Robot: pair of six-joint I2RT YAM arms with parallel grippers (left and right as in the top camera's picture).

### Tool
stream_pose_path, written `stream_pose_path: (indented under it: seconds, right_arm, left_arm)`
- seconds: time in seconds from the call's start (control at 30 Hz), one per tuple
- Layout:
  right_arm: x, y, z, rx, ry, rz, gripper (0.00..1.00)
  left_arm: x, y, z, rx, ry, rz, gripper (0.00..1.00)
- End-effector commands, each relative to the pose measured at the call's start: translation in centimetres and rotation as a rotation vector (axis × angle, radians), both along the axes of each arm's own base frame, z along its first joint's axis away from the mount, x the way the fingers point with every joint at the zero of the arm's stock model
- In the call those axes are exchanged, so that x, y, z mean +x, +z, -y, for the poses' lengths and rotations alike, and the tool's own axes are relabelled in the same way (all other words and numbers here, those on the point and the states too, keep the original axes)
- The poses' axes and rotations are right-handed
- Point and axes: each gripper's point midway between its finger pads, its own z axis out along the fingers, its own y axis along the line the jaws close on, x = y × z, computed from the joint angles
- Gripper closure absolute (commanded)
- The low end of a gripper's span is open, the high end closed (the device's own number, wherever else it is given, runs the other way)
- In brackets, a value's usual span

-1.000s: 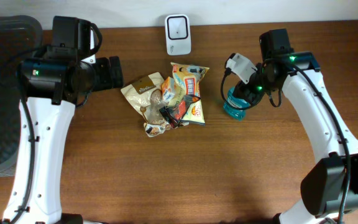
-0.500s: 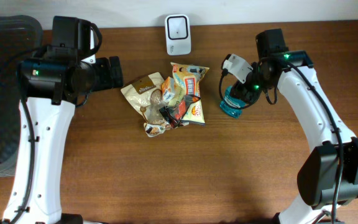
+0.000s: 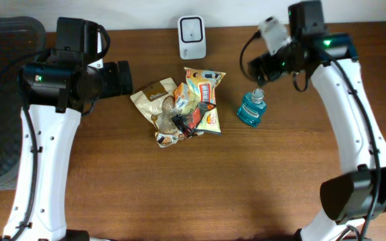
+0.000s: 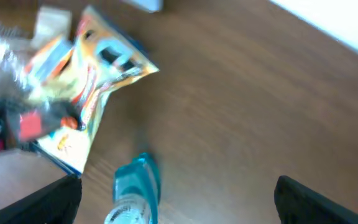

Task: Scan the item barcode
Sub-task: 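Lift the mouthwash bottle and carry it right, away from the pile, then lower the right gripper back onto the blue mouthwash bottle and grasp it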

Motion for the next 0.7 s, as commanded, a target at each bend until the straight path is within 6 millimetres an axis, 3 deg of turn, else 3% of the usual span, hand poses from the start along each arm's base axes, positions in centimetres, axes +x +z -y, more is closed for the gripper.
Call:
stream_pose_path:
  seconds: [0.0, 0.2, 0.5, 0.67]
  right_arm:
    - [0.2, 3.6, 2.7, 0.068, -0.396, 0.020, 0.02]
    - [-3.1, 6.6, 3.4, 0.204, -0.637, -0.016, 0.01]
    - [-9.1, 10.0, 4.1, 0.235, -0.691, -0.028, 0.01]
    - [-11.7, 9.7, 4.4, 0.225, -0.725, -0.089, 0.01]
  left_arm:
    - [0.1, 0.1, -0.2, 0.001, 0.015, 0.002, 0.01]
    - [0.1, 0.1, -0.2, 0.001, 0.015, 0.002, 0.01]
    - [0.1, 0.1, -0.2, 0.001, 0.015, 0.002, 0.01]
    - [0.1, 0.1, -0.2, 0.001, 0.015, 0.002, 0.01]
